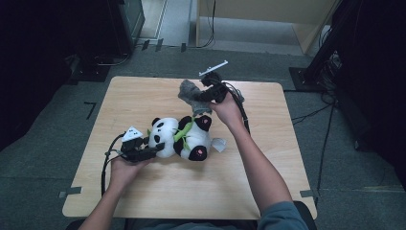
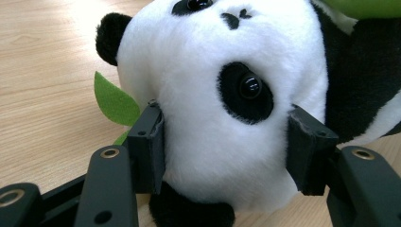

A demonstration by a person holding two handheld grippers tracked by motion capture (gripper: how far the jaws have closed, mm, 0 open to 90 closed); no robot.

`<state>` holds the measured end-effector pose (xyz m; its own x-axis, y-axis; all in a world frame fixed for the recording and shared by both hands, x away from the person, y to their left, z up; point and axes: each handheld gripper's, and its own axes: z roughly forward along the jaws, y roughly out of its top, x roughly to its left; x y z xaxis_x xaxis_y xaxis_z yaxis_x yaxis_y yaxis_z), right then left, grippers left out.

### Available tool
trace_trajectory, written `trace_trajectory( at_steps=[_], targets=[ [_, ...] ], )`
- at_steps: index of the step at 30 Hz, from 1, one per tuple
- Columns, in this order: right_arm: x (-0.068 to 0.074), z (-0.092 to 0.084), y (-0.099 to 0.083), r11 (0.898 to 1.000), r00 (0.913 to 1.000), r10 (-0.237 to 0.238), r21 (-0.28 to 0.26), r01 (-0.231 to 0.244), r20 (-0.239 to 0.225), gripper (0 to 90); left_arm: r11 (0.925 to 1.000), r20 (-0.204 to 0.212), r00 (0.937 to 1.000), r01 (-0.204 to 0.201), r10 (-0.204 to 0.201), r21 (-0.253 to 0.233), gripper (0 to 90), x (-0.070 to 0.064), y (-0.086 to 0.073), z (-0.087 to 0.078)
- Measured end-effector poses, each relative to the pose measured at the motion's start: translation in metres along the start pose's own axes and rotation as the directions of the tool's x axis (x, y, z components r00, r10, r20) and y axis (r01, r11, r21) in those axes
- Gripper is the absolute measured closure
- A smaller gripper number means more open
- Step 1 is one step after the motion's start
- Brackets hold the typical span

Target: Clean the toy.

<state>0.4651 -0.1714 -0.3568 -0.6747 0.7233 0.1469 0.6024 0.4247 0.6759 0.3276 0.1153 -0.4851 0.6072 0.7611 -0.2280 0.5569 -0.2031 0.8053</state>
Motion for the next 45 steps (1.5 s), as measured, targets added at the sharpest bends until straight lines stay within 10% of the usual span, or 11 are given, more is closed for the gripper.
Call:
trace_trajectory(
  at_steps=[12,21,28,45],
  targets=[
    [0.067,0.014,0.032,0.993,0.9859,-0.111,-0.062,0.104,-0.125,76.6,1.0000,-0.002,1.0000,-0.005,0.005,-0.005,40.1,0.001,0.000,0.000],
    [0.103,0.059,0.023,0.991,0.9685,-0.130,-0.002,0.133,-0.212,76.6,1.0000,-0.008,1.0000,-0.005,0.005,-0.004,40.2,0.000,0.000,0.000],
    [0.099,0.087,-0.001,0.985,0.9718,-0.140,0.072,0.156,-0.190,76.1,0.9998,-0.009,0.9997,0.021,-0.021,0.006,42.6,0.000,0.001,0.001],
    [0.048,0.064,-0.019,0.992,0.9923,-0.056,0.104,0.067,-0.110,75.9,0.9997,-0.019,0.9995,0.025,-0.025,0.007,43.2,-0.001,0.002,0.002]
  ],
)
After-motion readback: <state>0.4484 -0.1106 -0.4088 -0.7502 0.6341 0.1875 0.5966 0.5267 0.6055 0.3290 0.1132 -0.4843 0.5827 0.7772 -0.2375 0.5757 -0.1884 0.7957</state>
